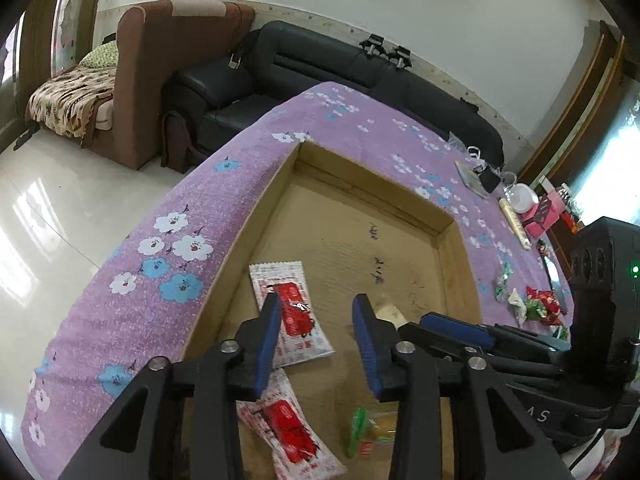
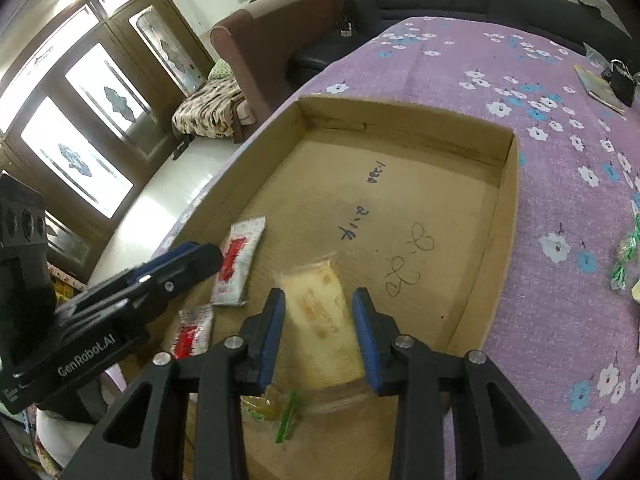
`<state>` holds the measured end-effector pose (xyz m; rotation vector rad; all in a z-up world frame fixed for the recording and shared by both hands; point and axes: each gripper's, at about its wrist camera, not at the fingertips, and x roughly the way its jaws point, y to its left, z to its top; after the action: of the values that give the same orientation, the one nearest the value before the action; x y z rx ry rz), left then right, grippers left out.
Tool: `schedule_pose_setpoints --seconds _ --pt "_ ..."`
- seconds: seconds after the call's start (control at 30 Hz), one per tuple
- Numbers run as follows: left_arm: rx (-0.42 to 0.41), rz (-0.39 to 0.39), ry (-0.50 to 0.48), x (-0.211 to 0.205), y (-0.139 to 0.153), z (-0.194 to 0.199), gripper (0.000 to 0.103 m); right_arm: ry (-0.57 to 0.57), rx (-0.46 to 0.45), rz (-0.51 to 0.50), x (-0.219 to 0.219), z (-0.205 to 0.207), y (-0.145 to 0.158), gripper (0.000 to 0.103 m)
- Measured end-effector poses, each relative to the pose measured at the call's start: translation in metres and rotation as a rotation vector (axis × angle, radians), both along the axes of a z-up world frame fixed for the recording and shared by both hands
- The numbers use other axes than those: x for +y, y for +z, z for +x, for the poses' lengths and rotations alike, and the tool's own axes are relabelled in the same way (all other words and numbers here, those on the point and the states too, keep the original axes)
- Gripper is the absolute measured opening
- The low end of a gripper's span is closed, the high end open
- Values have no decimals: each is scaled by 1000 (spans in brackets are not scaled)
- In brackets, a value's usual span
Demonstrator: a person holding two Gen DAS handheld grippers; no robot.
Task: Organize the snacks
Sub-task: 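Carry both packets over the cardboard box and open both grippers, then grasp the green pea snack bag with the right gripper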
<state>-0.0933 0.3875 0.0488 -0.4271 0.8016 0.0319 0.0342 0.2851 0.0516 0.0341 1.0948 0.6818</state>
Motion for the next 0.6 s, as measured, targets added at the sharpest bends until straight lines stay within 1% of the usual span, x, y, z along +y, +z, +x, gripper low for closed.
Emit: schedule_pose_setpoints --seconds 0.07,0.13,0.2,0.3,0.43,0.5,0.6 --pt "-33 -9 7 -2 9 -8 41 -1 -24 5 -2 -4 6 35" --pt "-72 -13 11 -5 20 -17 44 -2 -64 13 -8 -10 16 36" --pt "-117 -16 16 -11 32 -29 55 -7 -89 30 -15 -15 24 39" --pt "-173 -21 11 -23 48 -43 64 -25 -123 61 -30 -24 36 42" --pt "-203 -45 -30 -44 58 -53 70 -61 -157 89 -56 -35 46 46" --pt "-201 -61 -57 -57 58 -56 76 -81 -165 97 -71 -38 47 47" --pt "-181 -83 -108 -74 55 -58 76 -123 -176 95 -102 -42 47 48"
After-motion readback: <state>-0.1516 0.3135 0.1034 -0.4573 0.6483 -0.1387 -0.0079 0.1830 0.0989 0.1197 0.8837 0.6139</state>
